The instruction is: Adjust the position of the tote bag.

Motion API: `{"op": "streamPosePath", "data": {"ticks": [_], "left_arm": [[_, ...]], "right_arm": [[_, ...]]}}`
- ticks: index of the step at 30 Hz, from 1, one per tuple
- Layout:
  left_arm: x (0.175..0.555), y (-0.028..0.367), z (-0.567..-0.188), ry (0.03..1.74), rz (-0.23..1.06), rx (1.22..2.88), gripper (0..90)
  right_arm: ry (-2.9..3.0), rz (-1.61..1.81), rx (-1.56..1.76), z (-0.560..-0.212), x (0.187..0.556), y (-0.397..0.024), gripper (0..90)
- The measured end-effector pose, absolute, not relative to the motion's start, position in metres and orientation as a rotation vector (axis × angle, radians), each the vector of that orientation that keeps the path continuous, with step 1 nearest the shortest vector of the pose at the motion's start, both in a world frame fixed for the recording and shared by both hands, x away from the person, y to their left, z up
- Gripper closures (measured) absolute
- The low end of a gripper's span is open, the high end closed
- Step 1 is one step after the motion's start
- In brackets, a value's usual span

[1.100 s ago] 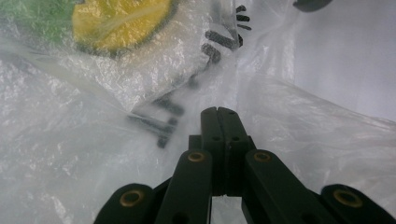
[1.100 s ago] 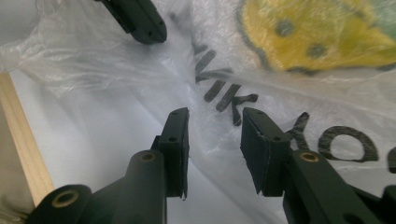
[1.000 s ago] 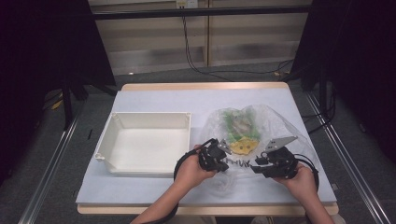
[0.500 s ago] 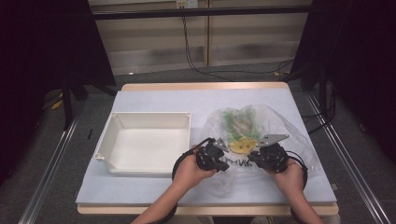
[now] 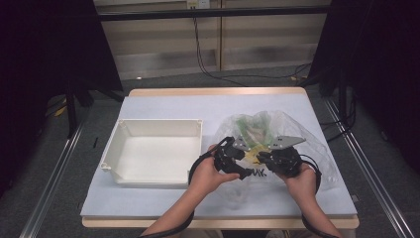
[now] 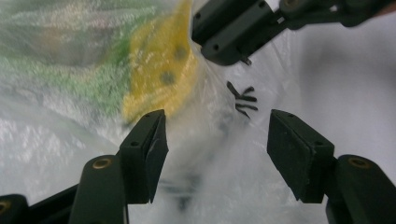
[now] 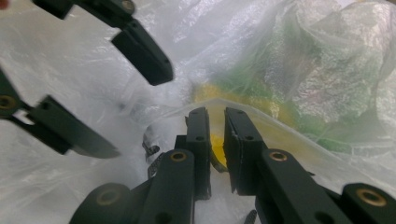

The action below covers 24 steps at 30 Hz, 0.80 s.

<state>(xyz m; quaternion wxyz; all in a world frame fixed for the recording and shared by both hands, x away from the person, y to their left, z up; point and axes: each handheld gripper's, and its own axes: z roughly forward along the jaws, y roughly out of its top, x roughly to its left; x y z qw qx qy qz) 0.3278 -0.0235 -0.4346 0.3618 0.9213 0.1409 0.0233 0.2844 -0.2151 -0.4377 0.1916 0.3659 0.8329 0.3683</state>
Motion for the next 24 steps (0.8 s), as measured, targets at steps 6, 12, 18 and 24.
{"op": "streamPosePath", "data": {"ticks": [6, 12, 18, 24], "left_arm": [[0.335, -0.034, -0.438, 0.385, 0.083, 2.433, 75.4], [0.346, -0.026, -0.428, 0.439, 0.064, 2.425, 90.0], [0.355, -0.005, -0.410, 0.479, 0.062, 2.351, 90.0], [0.355, -0.002, -0.408, 0.471, 0.053, 2.354, 90.0]], "right_arm": [[2.336, 1.034, 1.019, -0.437, 0.285, -0.216, 79.9], [2.359, 1.028, 1.036, -0.439, 0.284, -0.221, 75.7], [2.398, 0.961, 1.043, -0.445, 0.285, -0.217, 60.8], [2.332, 0.884, 1.118, -0.449, 0.297, -0.214, 35.3]]}}
